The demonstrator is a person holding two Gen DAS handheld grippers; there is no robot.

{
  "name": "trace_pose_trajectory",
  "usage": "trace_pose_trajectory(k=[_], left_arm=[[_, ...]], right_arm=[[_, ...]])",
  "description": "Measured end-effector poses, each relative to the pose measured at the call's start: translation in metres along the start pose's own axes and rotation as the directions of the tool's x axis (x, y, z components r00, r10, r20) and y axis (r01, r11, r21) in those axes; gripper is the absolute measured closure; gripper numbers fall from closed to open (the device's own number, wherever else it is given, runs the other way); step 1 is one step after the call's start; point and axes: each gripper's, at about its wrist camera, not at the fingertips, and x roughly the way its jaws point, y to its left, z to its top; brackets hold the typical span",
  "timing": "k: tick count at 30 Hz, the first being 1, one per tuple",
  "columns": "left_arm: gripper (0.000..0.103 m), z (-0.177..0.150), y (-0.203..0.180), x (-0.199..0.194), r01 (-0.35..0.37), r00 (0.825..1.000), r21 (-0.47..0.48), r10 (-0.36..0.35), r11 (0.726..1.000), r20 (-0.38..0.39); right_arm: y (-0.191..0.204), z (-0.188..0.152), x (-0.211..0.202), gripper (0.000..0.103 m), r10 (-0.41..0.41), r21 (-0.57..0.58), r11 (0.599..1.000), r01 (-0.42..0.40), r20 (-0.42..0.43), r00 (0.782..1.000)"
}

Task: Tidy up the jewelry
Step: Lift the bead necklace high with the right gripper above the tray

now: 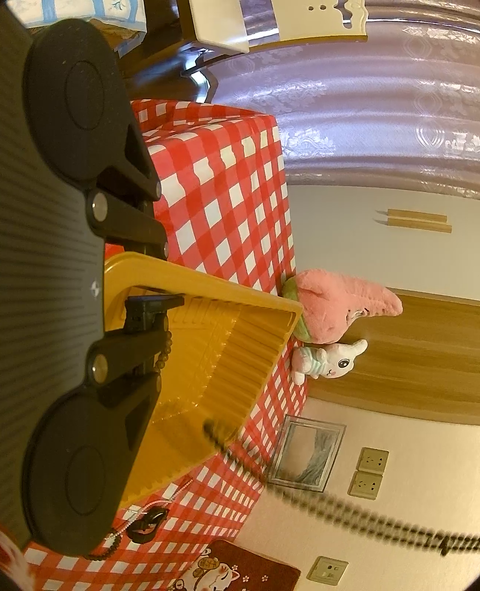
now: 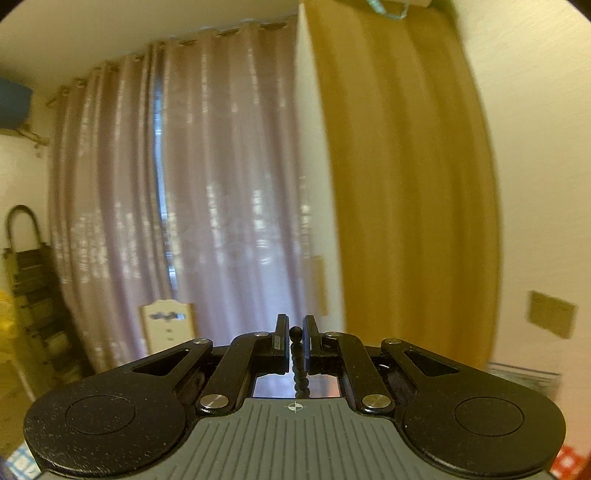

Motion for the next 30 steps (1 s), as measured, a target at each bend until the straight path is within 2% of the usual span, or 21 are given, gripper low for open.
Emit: trace_pose_trajectory(k=[5, 10, 14, 20, 23, 26, 30], left_arm=[[0.096, 0.000, 0.001, -0.002, 0.003, 1.000, -0.007, -0.003, 1.000, 0.005], [0.096, 0.001, 0.001, -0.003, 0.006, 1.000, -0.013, -0.006, 1.000, 0.009], [0.096, 0.002, 0.002, -0.003, 0.009, 1.000, -0.016, -0.008, 1.000, 0.010], [0.096, 0.004, 0.002, -0.003, 0.013, 1.000, -0.013, -0.013, 1.000, 0.010], [0.096, 0.004, 0.002, -0.003, 0.012, 1.000, -0.014, -0.011, 1.000, 0.010], [0.096, 0.004, 0.002, -0.002, 0.011, 1.000, -0.014, -0.011, 1.000, 0.008], [0.096, 0.004, 0.002, -0.003, 0.010, 1.000, -0.013, -0.010, 1.000, 0.007]], right_arm=[[0.021, -0.019, 0.031, 0.096, 0.065, 0.044, 0.997, -0.063, -0.051, 0.997], [0.028, -0.061, 0.066, 0.096, 0.113, 0.134, 0.987, -0.091, -0.170, 0.979], [0.024, -0.104, 0.092, 0.096, 0.128, 0.230, 0.971, -0.066, -0.269, 0.955], [0.006, -0.178, 0.118, 0.096, 0.138, 0.368, 0.930, 0.020, -0.398, 0.907], [0.005, -0.201, 0.121, 0.096, 0.136, 0.393, 0.919, 0.046, -0.422, 0.897], [0.005, -0.192, 0.120, 0.096, 0.150, 0.412, 0.911, 0.023, -0.384, 0.911], [0.011, -0.165, 0.112, 0.096, 0.168, 0.409, 0.911, -0.052, -0.254, 0.953]])
